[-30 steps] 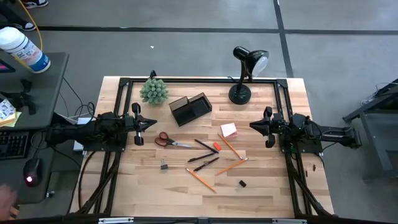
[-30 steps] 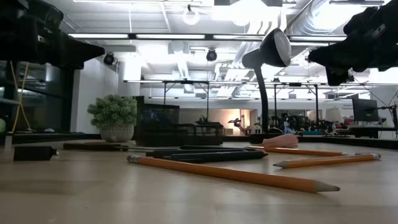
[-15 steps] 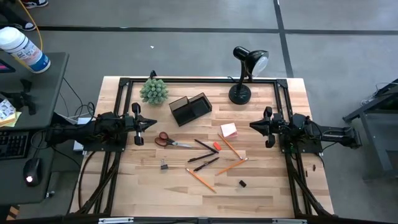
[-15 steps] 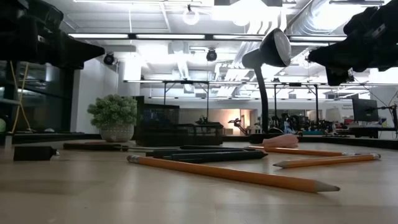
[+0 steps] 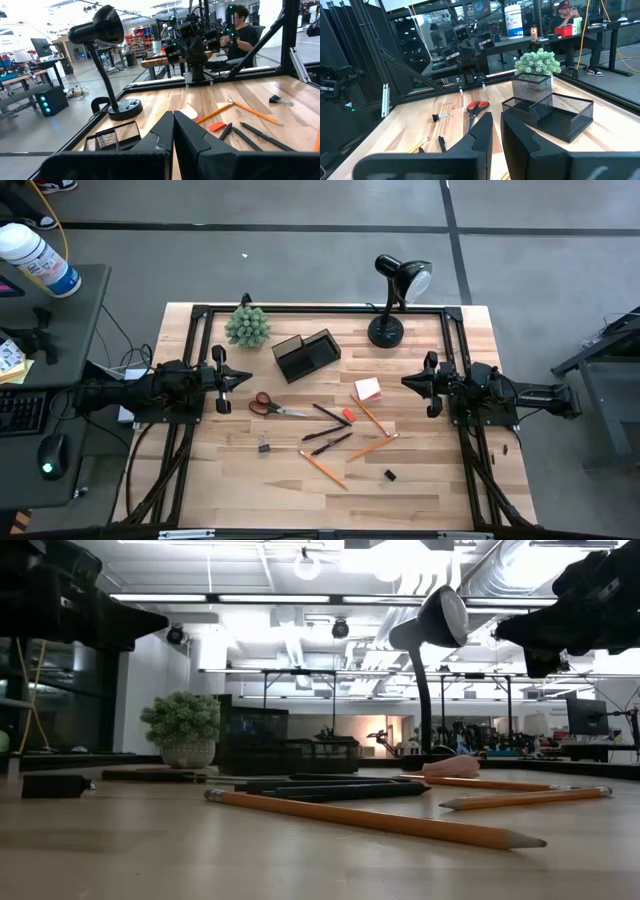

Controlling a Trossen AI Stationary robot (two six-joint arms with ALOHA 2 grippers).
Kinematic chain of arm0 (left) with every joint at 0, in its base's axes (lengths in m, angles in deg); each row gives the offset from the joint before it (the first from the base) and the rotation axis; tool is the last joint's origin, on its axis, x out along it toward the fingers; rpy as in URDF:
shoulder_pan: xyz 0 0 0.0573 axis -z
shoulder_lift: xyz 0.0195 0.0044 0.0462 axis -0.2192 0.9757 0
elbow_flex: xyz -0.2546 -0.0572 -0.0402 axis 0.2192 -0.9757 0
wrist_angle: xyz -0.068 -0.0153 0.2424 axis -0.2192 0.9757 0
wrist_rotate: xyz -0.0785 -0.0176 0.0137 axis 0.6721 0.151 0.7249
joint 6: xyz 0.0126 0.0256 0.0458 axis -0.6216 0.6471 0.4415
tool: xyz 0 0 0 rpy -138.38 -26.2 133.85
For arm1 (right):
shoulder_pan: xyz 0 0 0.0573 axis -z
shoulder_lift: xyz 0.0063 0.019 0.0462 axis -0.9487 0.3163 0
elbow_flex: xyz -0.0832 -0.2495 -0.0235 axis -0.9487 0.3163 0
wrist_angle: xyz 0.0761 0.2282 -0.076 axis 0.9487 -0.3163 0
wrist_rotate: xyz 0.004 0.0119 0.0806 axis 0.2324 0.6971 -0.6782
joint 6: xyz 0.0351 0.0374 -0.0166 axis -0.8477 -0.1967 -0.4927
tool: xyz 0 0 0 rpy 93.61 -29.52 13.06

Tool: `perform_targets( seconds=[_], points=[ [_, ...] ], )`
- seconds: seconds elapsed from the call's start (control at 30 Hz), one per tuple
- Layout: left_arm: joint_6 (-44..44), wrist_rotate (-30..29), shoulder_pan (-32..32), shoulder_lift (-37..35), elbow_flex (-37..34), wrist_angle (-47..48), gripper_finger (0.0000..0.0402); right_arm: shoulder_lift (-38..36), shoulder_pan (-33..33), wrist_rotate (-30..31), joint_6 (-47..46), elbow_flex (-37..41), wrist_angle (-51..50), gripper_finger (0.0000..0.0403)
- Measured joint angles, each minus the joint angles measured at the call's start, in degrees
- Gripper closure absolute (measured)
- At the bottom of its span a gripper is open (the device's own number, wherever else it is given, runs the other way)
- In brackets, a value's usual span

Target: Pick and place office supplies into organizer

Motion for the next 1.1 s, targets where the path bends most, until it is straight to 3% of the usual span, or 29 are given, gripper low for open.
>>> perform_targets(
  seconds=[1.1],
  points=[
    [0.00,0.00,0.00,0.02,0.01,0.00,0.0401,0.00,-0.02,-0.02,0.00,0.02,-0.01,0.0367]
  ],
)
